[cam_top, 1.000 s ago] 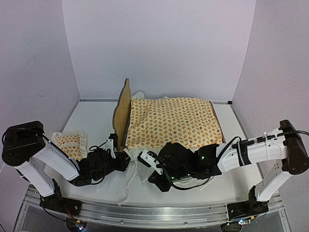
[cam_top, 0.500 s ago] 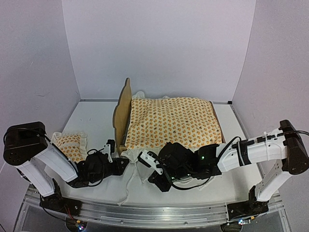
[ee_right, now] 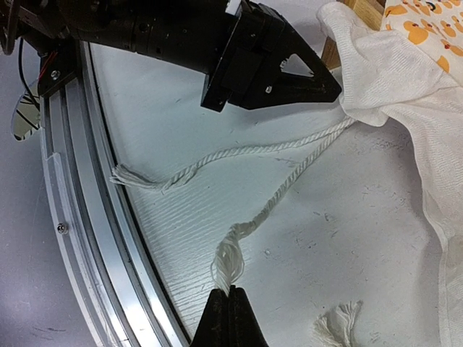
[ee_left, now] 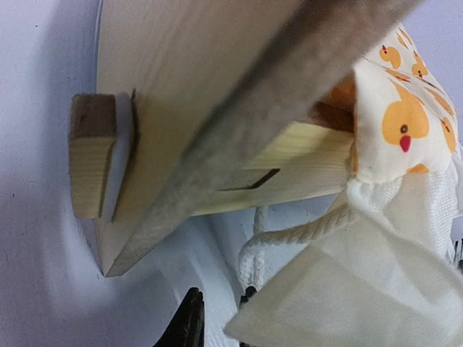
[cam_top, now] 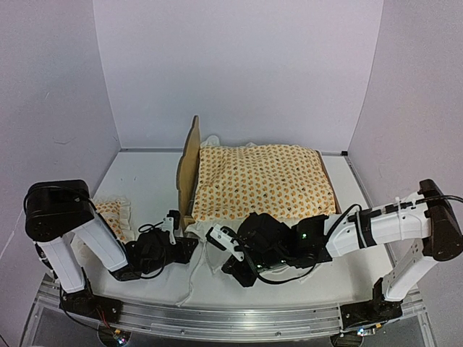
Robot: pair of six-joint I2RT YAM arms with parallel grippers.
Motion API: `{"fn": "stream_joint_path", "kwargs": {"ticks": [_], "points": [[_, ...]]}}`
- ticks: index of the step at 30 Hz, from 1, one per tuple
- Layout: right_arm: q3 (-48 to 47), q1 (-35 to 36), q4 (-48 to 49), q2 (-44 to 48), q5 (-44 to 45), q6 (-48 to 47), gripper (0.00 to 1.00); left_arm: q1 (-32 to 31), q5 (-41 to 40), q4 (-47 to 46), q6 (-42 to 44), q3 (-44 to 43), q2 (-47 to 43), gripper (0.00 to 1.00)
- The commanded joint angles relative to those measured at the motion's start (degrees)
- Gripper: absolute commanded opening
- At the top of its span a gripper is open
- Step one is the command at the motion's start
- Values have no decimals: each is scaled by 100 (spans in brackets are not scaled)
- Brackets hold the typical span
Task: Set up the pet bed
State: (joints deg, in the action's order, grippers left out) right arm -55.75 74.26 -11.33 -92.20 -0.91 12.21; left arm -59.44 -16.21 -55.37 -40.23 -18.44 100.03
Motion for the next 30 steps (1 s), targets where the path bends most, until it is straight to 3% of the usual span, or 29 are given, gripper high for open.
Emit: {"fn": "stream_joint_path", "kwargs": {"ticks": [1,8,17,24,30], "points": [[-139,-24,193,346,-11,-86,0,11,22,-789,397,-318,356,19],[-140,-29,180,383,30,-103,0,-364,-770,-2106,490,67,554,25],[-162,-24,123,451,30,-178,0,-463,-1175,-3428,496,248,1298,23],[-121,-24,140,501,32,-192,0,-448,-1042,-3488,722,-56,1540,21],[-133,-22,174,495,-8,-184,0,-432,-1284,-3322,539,-230,1717,26]]}}
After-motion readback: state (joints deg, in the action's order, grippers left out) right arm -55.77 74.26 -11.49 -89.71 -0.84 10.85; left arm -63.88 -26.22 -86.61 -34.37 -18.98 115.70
